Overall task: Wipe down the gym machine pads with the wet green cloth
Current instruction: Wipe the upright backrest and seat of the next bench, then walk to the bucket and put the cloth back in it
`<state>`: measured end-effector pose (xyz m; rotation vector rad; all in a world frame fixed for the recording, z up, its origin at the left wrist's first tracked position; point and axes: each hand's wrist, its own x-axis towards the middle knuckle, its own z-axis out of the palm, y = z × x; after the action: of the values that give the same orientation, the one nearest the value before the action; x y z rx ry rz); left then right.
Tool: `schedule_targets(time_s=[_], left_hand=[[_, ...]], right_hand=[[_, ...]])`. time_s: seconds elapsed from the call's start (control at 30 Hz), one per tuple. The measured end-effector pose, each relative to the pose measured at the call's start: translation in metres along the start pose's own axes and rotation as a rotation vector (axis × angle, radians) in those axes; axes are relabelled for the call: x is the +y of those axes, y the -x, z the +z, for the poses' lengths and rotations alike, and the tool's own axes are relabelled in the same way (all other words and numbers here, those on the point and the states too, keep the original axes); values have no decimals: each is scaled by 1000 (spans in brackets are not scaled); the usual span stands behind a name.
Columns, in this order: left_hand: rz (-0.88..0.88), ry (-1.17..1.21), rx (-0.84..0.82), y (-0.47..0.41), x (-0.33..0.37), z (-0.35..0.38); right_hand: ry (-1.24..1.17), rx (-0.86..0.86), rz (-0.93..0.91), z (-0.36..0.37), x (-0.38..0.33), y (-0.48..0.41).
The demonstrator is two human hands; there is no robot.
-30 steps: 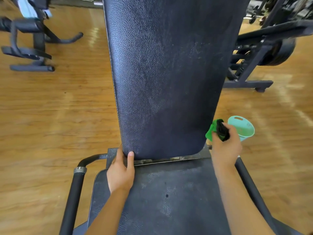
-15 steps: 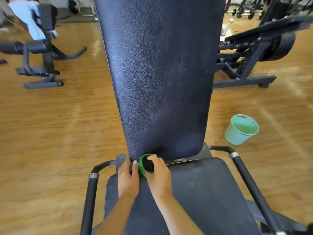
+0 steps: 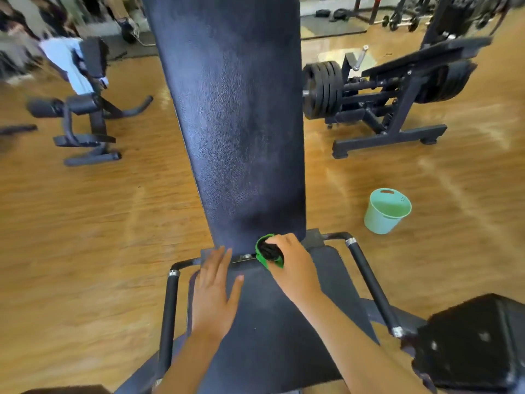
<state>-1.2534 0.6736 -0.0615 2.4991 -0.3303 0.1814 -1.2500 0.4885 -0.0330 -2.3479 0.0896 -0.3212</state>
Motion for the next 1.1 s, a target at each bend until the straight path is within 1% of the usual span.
schedule_targets(time_s=[0.1, 0.17, 0.2, 0.3, 0.43, 0.53, 0.6, 0.77, 0.93, 1.1], left_hand=[[61, -70, -17, 32, 27, -14], [95, -100, -28, 44, 42, -24], [111, -109, -35, 47, 47, -29], [185, -128, -45, 59, 52, -44], [249, -163, -74, 75, 46, -68], [304, -197, -105, 91, 36, -84], [303, -182, -128, 100, 29, -95], [318, -182, -182, 116, 29, -111], [346, -153, -188, 133, 53, -111], [346, -103, -192, 162, 98, -90]], right_hand=[[-4, -156, -51, -44, -4, 26], [-11, -186, -61, -70, -6, 39], [-18, -160, -57, -81, -8, 44], [-40, -13, 4, -101, -21, 65], [-106, 101, 87, -100, -43, 96], [-156, 85, 126, -97, -60, 123], [-152, 63, 152, -99, -70, 141], [-187, 101, 236, -107, -79, 177], [-244, 81, 287, -115, -69, 213], [-256, 61, 322, -144, -50, 239]])
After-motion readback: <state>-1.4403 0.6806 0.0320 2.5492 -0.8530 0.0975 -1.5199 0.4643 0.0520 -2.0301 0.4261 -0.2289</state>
